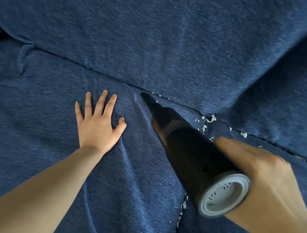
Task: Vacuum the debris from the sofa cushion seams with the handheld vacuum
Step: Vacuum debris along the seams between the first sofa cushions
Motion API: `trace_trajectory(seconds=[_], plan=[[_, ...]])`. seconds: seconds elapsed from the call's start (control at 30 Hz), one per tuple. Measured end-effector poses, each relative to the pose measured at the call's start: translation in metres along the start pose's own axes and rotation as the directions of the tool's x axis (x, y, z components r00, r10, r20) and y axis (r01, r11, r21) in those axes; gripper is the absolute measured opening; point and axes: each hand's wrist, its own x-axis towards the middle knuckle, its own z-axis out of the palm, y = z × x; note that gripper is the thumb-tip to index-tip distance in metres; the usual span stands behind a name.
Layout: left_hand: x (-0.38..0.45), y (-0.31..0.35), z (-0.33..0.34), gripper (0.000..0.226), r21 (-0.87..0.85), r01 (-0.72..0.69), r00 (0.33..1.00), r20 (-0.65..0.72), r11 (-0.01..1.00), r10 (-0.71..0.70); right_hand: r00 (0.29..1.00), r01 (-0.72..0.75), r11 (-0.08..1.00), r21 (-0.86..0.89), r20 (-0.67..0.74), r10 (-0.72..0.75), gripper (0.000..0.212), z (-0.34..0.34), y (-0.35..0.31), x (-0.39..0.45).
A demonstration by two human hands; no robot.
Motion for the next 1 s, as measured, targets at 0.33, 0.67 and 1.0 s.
trace_trajectory(seconds=[0.33,0.67,1.0], plan=[[-0.003,0.019,-0.004,0.070,-0.048,0.040,0.999,0.021,0.998,-0.039,0.992,-0.010,0.997,-0.070,-0.126,0.001,0.021,-0.017,0.052,-0.040],[-0.009,0.029,0.010,0.073,-0.051,0.071,0.997,-0.014,0.996,-0.072,0.991,-0.023,0.997,-0.077,-0.135,0.013,0.030,0.017,0.063,0.011],[-0.009,0.032,0.012,0.069,-0.039,0.075,0.997,-0.032,0.996,-0.076,0.982,0.023,0.998,-0.057,-0.188,-0.033,0.034,-0.003,0.088,-0.032]])
